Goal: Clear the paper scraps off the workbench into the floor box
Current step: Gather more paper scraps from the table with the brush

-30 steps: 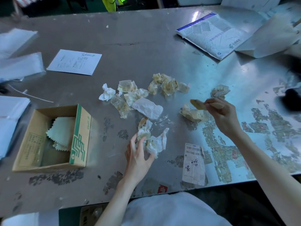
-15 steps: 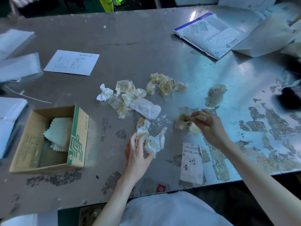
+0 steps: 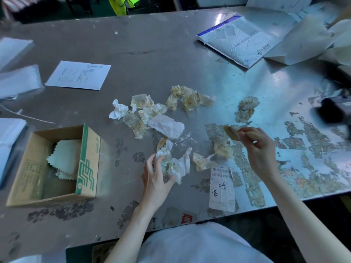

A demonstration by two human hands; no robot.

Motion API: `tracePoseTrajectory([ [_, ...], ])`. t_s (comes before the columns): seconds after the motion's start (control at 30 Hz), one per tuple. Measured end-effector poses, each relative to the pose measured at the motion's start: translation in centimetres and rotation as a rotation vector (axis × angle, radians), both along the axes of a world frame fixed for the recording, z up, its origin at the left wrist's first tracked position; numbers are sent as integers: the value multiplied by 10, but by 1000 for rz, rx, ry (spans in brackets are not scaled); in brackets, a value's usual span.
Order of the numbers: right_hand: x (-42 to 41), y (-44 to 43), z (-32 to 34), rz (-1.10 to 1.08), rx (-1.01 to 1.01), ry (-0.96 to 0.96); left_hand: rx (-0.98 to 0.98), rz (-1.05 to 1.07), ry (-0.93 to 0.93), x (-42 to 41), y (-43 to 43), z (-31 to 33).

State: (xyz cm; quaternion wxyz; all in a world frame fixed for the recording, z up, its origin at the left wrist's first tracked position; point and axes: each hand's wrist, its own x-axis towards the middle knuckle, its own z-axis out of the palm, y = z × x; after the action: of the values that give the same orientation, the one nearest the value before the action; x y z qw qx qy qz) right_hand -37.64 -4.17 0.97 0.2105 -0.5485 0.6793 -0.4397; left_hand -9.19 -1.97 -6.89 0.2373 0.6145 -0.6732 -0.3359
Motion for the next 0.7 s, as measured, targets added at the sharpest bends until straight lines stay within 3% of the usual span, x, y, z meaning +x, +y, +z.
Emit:
tracePoseTrajectory([
  [0.17, -1, 18, -10, -53, 83, 9, -18, 1, -9, 4, -7, -1],
  [0.7, 68, 36, -2, 161, 101, -153, 29, -101, 0, -2, 8, 0],
])
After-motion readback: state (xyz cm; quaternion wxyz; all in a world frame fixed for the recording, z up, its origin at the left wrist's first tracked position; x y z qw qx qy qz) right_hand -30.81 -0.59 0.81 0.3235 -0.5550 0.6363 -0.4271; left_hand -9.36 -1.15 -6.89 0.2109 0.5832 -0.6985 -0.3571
